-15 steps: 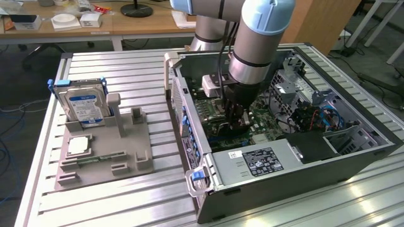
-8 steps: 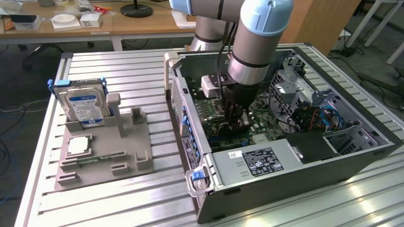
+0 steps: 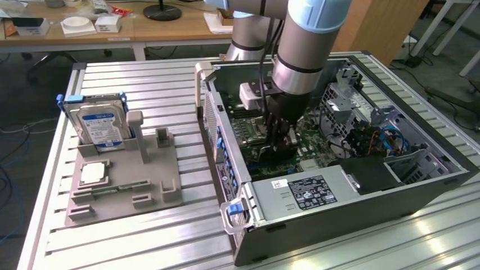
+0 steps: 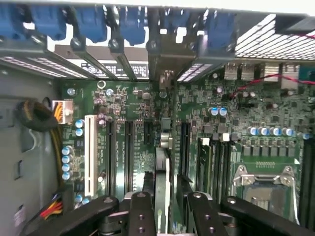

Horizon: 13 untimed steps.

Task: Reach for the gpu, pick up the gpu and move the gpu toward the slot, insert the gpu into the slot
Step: 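Insert the gpu into the slot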

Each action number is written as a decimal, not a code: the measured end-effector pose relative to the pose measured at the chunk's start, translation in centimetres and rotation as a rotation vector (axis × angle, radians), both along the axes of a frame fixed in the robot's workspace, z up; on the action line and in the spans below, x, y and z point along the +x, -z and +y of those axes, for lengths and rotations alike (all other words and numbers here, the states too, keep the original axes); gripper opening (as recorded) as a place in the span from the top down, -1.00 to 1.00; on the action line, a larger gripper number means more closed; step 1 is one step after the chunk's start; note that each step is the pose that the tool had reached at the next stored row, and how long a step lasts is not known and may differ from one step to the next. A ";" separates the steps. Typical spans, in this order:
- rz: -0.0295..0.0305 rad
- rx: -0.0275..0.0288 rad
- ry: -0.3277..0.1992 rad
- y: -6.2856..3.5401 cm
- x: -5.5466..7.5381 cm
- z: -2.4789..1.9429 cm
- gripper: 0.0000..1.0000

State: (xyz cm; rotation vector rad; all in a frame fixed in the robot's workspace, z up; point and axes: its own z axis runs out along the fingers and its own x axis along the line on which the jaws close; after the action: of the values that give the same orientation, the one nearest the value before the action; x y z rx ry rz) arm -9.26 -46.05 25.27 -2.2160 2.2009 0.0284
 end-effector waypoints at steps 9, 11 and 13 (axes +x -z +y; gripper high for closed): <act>-0.0019 -0.0001 0.000 -2.23 0.0 0.00 0.39; -0.0019 -0.0001 0.000 -2.23 0.0 0.00 0.51; -0.0017 -0.0003 0.000 -2.24 0.0 0.00 0.76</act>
State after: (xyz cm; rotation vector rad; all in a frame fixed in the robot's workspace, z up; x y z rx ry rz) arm -9.26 -46.05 27.51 -2.2154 2.2001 0.0261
